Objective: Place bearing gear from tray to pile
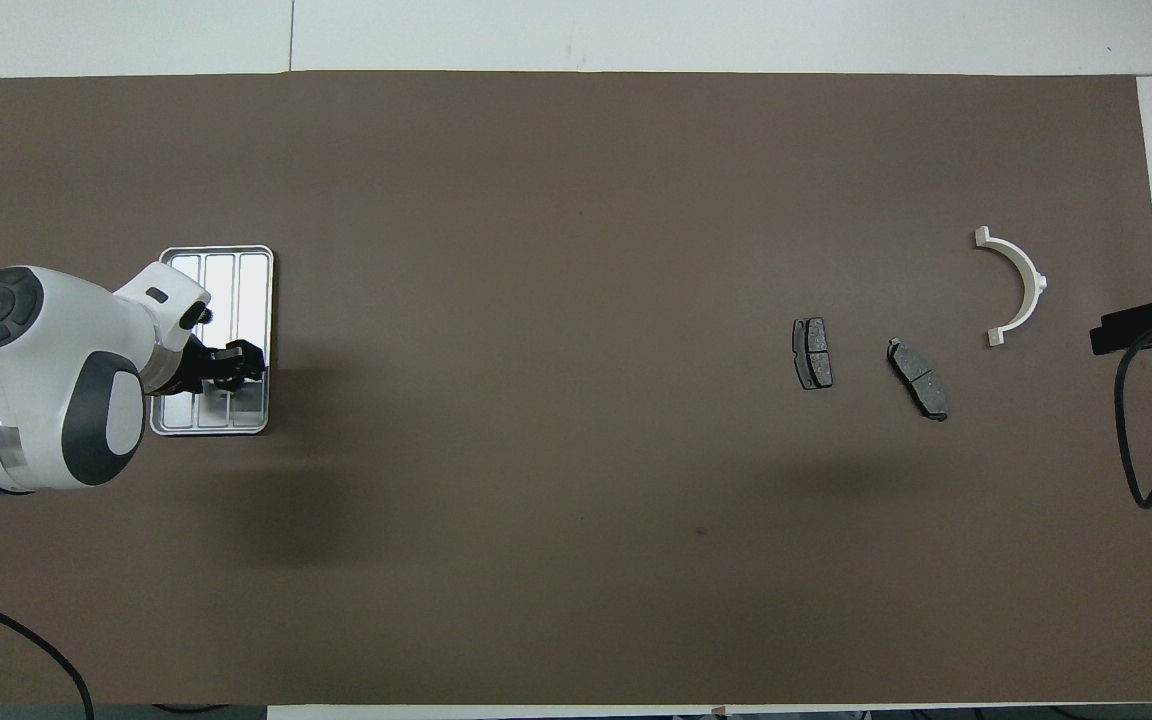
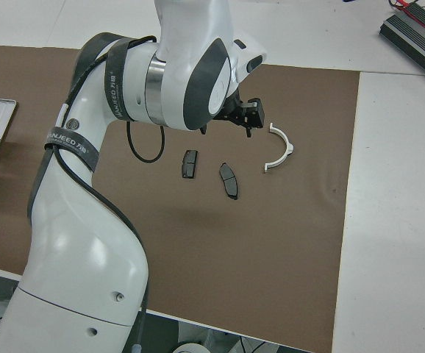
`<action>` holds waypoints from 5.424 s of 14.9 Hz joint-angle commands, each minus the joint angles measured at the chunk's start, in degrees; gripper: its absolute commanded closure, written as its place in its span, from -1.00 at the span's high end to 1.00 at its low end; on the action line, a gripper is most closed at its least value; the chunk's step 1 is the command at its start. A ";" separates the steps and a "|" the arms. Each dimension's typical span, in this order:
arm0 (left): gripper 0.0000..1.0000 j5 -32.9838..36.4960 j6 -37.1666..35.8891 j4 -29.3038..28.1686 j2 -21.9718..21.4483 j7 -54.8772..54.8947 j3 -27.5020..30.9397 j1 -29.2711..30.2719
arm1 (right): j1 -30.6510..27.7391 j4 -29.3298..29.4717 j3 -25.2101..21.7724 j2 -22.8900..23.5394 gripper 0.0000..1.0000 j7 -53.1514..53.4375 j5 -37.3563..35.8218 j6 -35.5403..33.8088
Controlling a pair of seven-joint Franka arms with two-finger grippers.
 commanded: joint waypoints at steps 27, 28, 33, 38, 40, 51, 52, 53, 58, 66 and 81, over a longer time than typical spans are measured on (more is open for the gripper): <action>-1.00 0.33 -16.04 22.35 4.52 -36.23 0.45 -22.71 | -3.55 -1.28 0.46 -0.53 1.00 -4.85 -0.52 3.25; -1.00 0.24 -15.87 22.44 4.52 -39.74 0.45 -25.08 | -3.73 -1.19 0.46 -0.44 1.00 -5.64 -0.52 3.34; -1.00 -1.42 -15.86 31.38 11.52 -56.79 0.54 -37.03 | -4.34 -1.37 0.46 -0.35 1.00 -6.09 -0.52 3.52; -1.00 -2.04 -14.99 41.78 21.83 -63.50 0.45 -41.27 | -4.34 -2.42 0.46 -0.35 1.00 -6.17 -0.52 5.54; -1.00 -1.52 -15.95 45.62 26.82 -67.71 0.89 -44.43 | -4.34 -2.69 0.46 -0.18 1.00 -6.17 -0.52 5.98; -1.00 -0.64 -10.50 41.16 25.97 -71.95 1.33 -45.32 | -2.85 -3.39 0.72 1.58 1.00 -5.30 -0.52 9.50; -1.00 -0.64 -10.33 41.08 25.97 -72.12 1.33 -45.32 | -2.85 -3.39 0.98 1.67 1.00 -5.21 -0.52 9.50; -1.00 -0.55 -10.15 40.99 25.97 -72.38 1.24 -45.23 | -2.85 -3.30 1.16 2.02 1.00 -4.69 -0.52 9.58; -1.00 -0.37 -9.28 39.67 25.79 -72.39 1.33 -45.23 | -2.76 -2.60 1.43 4.13 1.00 -3.98 -0.34 11.43; -0.09 -0.37 -7.34 38.18 25.35 -72.39 1.33 -45.32 | -2.06 -1.55 1.43 7.64 1.00 -3.98 -0.34 15.37; 1.00 -0.28 -17.00 37.65 16.84 -53.09 3.18 -32.25 | 8.73 6.63 1.43 21.70 1.00 10.49 -1.22 20.12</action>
